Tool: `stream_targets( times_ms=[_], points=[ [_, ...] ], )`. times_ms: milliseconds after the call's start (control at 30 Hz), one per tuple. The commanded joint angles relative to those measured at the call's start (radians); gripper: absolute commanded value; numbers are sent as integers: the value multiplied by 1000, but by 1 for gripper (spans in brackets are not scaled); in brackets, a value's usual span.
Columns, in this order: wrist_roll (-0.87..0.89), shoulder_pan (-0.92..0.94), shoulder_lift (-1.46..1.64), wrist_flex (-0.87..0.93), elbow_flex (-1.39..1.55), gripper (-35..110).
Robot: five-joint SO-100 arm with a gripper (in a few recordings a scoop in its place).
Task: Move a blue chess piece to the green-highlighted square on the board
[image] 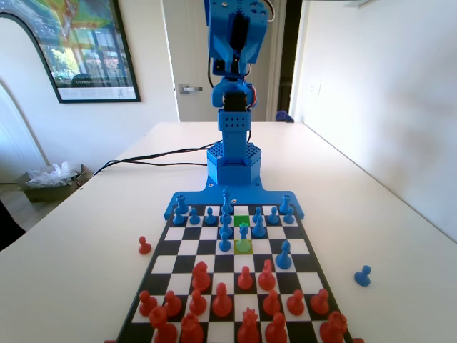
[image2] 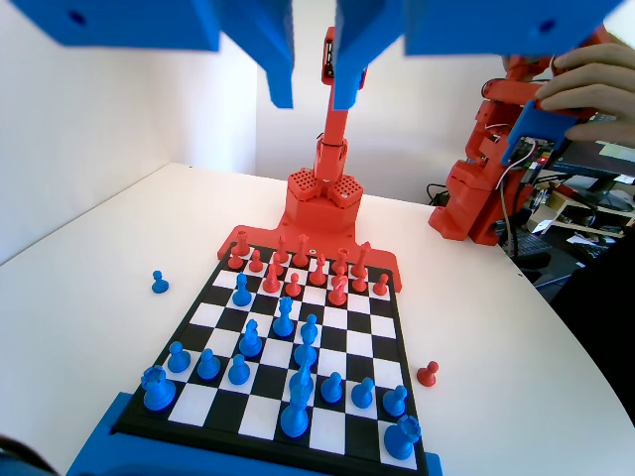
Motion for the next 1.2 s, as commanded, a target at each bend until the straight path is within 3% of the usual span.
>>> stream_targets(
  times_ms=[0,867,1167],
  points=[
    [-14,2,21,-15,-2,1],
    [51,-6,12,-28,-26,1],
    [130,-21,-169,-46,-156,1]
  ],
)
